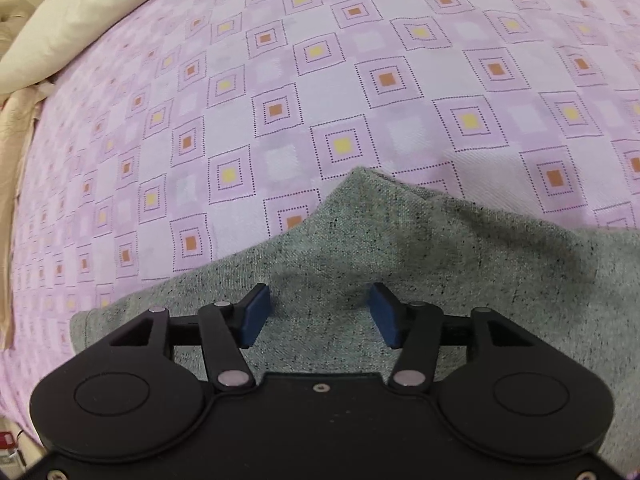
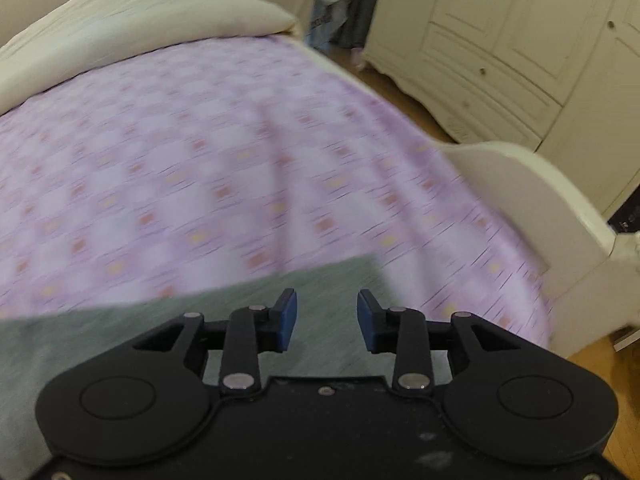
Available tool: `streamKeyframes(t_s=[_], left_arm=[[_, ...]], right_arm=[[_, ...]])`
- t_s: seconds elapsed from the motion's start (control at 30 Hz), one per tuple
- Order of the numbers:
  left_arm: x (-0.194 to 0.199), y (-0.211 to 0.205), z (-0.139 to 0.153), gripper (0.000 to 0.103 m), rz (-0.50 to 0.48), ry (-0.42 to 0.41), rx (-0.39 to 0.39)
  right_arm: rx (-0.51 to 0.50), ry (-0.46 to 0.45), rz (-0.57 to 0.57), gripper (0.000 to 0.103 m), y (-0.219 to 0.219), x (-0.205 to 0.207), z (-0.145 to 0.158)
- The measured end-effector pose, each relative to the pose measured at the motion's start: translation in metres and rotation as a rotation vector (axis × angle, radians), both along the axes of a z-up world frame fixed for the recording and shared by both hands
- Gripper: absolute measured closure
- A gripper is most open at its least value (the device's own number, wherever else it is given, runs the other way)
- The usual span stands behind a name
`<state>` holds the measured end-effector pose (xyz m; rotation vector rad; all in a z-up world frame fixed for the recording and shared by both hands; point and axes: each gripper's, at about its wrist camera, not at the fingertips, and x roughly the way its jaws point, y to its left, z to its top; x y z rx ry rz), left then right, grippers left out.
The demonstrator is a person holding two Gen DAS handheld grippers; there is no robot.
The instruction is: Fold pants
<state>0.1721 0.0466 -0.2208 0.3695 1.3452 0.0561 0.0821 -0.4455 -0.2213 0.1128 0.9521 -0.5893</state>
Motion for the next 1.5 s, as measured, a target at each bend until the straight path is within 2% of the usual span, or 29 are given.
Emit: streamKeyframes(t_s=[0.2, 0.27, 0.33, 0.4, 0.47, 0.53, 0.57, 0.63, 0.67, 0.77, 0.87, 0.93, 1.0, 1.1, 1.17, 1.23, 1.27, 1.33, 1.37, 1.43, 1.5], left_arm=[[-0.002, -0.002, 0.002, 0.043, 0.014, 0.003, 0.023], [0.001, -0.002, 0.001, 0.043, 0.021, 0.008, 0.020], [0.004, 0.001, 0.000, 0.043, 0.027, 0.015, 0.017], [0.006, 0.001, 0.000, 0.043, 0.034, 0.020, 0.014], [0.006, 0.002, 0.000, 0.042, 0.035, 0.018, 0.013], [0.005, 0.004, -0.001, 0.039, 0.033, 0.015, 0.015], [0.006, 0.006, -0.001, 0.038, 0.040, 0.012, 0.004], [0.008, 0.013, -0.002, 0.038, 0.058, 0.012, -0.016], [0.008, 0.015, -0.001, 0.041, 0.057, 0.012, -0.023], [0.004, 0.008, 0.012, 0.058, 0.040, -0.008, -0.040], [0.001, -0.011, 0.031, 0.050, -0.023, -0.071, -0.131], [0.010, -0.023, 0.027, 0.050, -0.054, -0.065, -0.120], [0.025, -0.023, 0.010, 0.051, -0.017, -0.039, -0.070], [0.043, -0.009, 0.000, 0.050, 0.086, -0.017, -0.122], [0.046, -0.008, 0.005, 0.051, 0.079, -0.006, -0.125], [0.040, -0.008, 0.015, 0.053, 0.057, -0.029, -0.109], [0.034, -0.009, 0.024, 0.053, 0.051, -0.051, -0.101], [0.015, -0.013, 0.042, 0.054, 0.039, -0.093, -0.102], [0.003, -0.017, 0.049, 0.054, 0.035, -0.105, -0.116], [-0.022, -0.032, 0.060, 0.054, 0.010, -0.105, -0.167], [-0.052, -0.056, 0.061, 0.054, -0.026, -0.093, -0.197]], right_arm=[[0.068, 0.060, 0.051, 0.063, -0.043, 0.027, -0.020], [0.120, 0.092, 0.070, 0.063, -0.055, 0.032, -0.031], [0.176, 0.084, 0.094, 0.065, -0.059, 0.030, -0.034], [0.196, 0.078, 0.111, 0.100, -0.055, 0.028, -0.032], [0.192, 0.074, 0.135, 0.100, -0.046, 0.026, -0.025], [0.077, 0.092, 0.124, 0.101, -0.035, 0.021, -0.016], [0.060, 0.109, 0.097, 0.101, -0.038, 0.018, -0.020], [0.138, 0.130, 0.035, 0.101, -0.050, 0.013, -0.035], [0.128, 0.115, 0.051, 0.101, -0.047, 0.014, -0.034], [0.097, 0.125, 0.089, 0.100, -0.038, 0.021, -0.031], [0.110, 0.131, 0.066, 0.100, -0.041, 0.024, -0.035], [0.104, 0.138, 0.071, 0.100, -0.039, 0.024, -0.035], [0.097, 0.151, 0.080, 0.100, -0.040, 0.025, -0.038], [0.104, 0.158, 0.075, 0.100, -0.041, 0.026, -0.039], [0.102, 0.163, 0.078, 0.098, -0.040, 0.029, -0.040], [0.095, 0.152, 0.080, 0.095, -0.039, 0.027, -0.035], [0.080, 0.137, 0.081, 0.090, -0.036, 0.024, -0.029], [0.021, 0.078, 0.092, 0.081, -0.025, 0.014, -0.013], [0.009, 0.043, 0.109, 0.080, -0.018, 0.009, -0.005], [0.050, -0.031, 0.175, 0.080, 0.002, -0.003, 0.010], [0.121, -0.059, 0.252, 0.080, 0.027, -0.012, 0.016]])
